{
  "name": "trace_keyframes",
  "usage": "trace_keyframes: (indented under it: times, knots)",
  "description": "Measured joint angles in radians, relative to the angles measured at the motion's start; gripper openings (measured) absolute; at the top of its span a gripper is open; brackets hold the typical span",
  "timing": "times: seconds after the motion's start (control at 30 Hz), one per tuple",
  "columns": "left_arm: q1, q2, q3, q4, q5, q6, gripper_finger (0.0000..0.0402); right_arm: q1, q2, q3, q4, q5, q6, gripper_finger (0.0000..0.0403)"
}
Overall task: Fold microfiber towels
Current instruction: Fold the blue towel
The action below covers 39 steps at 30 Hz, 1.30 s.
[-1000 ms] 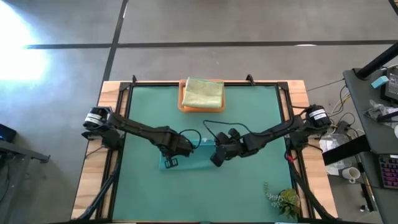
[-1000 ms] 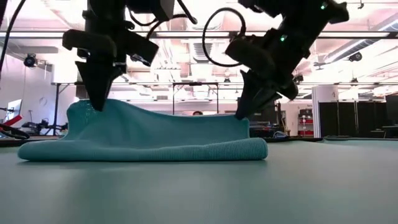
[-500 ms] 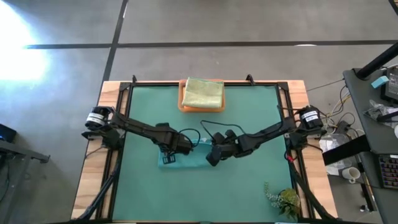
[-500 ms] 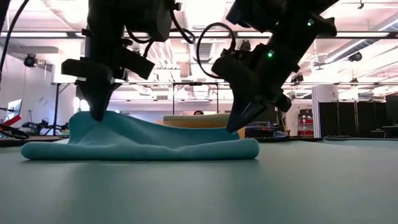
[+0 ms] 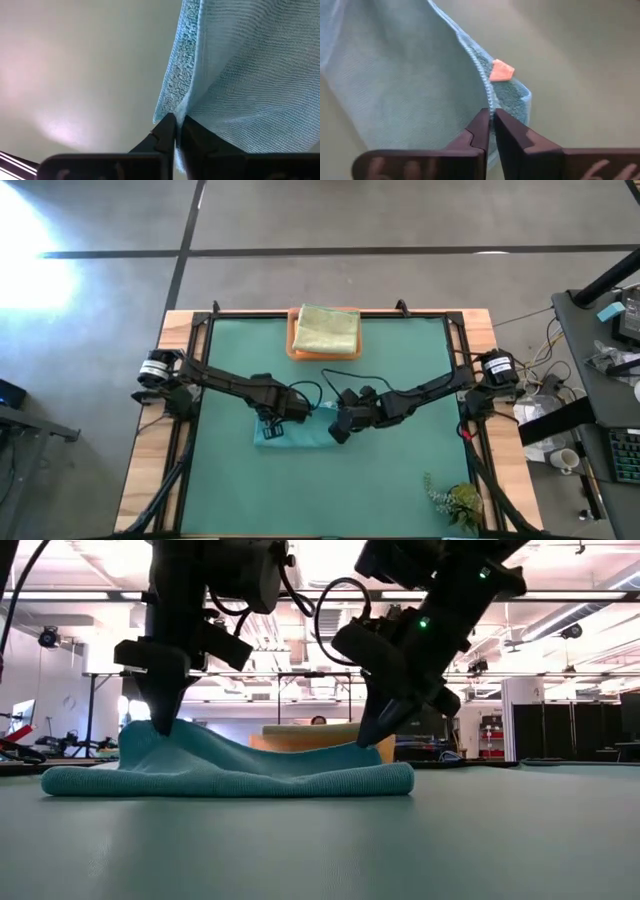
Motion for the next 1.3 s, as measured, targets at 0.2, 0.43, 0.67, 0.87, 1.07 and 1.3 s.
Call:
trace_keyframes:
  times: [0.2, 0.43, 0.67, 0.87, 1.07, 1.3]
  knots:
    - [0.010, -0.001, 0.000, 0.000, -0.033, 0.001, 0.0066, -0.025, -0.002, 0.063, -0.124, -0.001, -0.003, 0.0077]
    - [0.010, -0.016, 0.000, -0.012, -0.005, 0.044, 0.0126, -0.040, -0.004, 0.134, -0.285, -0.001, -0.106, 0.0128]
    - [-0.044, -0.076, -0.023, 0.043, 0.060, -0.008, 0.0120, -0.055, -0.005, 0.149, -0.289, -0.090, -0.214, 0.0124]
    - [-0.079, -0.138, -0.141, 0.230, 0.114, -0.055, 0.0072, -0.113, -0.003, 0.144, -0.278, -0.292, -0.297, 0.0076]
    - [-0.080, -0.192, -0.266, 0.385, 0.140, -0.156, 0.0006, -0.165, -0.003, 0.141, -0.253, -0.352, -0.357, 0.0013]
    - [-0.082, -0.202, -0.420, 0.619, 0.244, -0.200, 0.0002, -0.194, 0.032, 0.125, -0.151, -0.436, -0.389, 0.0009]
